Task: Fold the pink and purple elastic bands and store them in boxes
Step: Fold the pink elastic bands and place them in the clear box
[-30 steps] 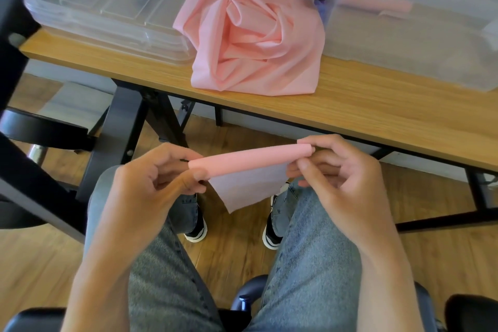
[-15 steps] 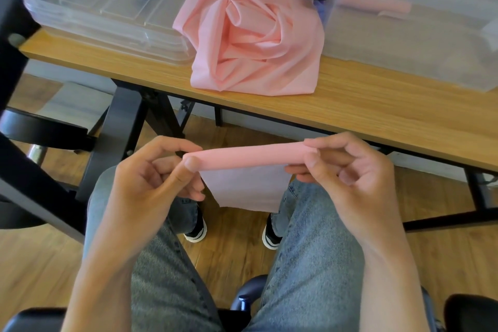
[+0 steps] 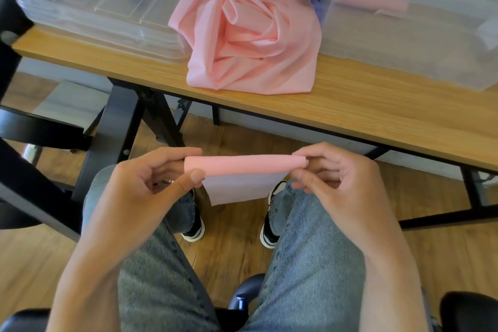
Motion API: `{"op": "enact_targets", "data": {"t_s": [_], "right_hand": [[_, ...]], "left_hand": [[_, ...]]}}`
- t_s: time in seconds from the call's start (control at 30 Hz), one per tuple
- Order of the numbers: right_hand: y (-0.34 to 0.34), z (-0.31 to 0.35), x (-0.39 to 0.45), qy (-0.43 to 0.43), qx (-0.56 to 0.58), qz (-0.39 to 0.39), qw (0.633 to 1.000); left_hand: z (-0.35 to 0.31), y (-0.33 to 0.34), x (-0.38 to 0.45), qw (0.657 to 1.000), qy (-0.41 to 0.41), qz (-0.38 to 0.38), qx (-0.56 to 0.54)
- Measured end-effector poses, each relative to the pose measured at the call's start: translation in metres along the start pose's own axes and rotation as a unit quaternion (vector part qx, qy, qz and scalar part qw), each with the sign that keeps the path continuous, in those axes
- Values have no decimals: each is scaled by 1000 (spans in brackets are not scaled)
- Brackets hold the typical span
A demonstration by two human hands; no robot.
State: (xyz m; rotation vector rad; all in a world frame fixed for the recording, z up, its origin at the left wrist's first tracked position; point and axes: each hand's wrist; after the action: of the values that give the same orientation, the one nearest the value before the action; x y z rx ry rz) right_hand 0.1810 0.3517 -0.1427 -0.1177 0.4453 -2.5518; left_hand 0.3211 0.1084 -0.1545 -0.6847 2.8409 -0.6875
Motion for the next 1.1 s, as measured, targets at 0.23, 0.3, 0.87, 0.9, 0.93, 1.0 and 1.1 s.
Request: {"op": "enact_targets", "data": {"t_s": [0.23, 0.3, 0.87, 0.9, 0.93, 1.0, 1.1], "right_hand": [[3, 1, 1, -10, 113, 13, 993], [1, 4, -1, -7, 154, 23, 988], [-1, 0, 1, 4, 109, -4, 994], [-1, 0, 1, -2, 92, -7, 996], [0, 0, 1, -10, 81, -11, 997], [2, -1, 1, -19, 88, -20, 996], [5, -1, 1, -25, 97, -18, 995]], "left_hand": [[1, 2, 1, 1000, 23, 6, 14], [1, 3, 1, 1000, 5, 16, -22], [0, 5, 0, 999, -7, 8, -47], [0, 4, 0, 999, -12, 11, -40], [0, 4, 0, 999, -14, 13, -31], [0, 4, 0, 1000, -11, 13, -13], [-2, 5, 0, 1000, 3, 4, 6]]}}
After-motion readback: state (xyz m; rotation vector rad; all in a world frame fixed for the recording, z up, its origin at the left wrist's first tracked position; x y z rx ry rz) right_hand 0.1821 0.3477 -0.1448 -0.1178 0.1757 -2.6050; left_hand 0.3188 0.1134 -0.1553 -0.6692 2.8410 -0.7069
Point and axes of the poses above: each hand's wrist, its own x-axis towards the middle knuckle, its own y-axis out of the palm, z = x × y, and after that the axes turned 10 degrees about x, right-handed
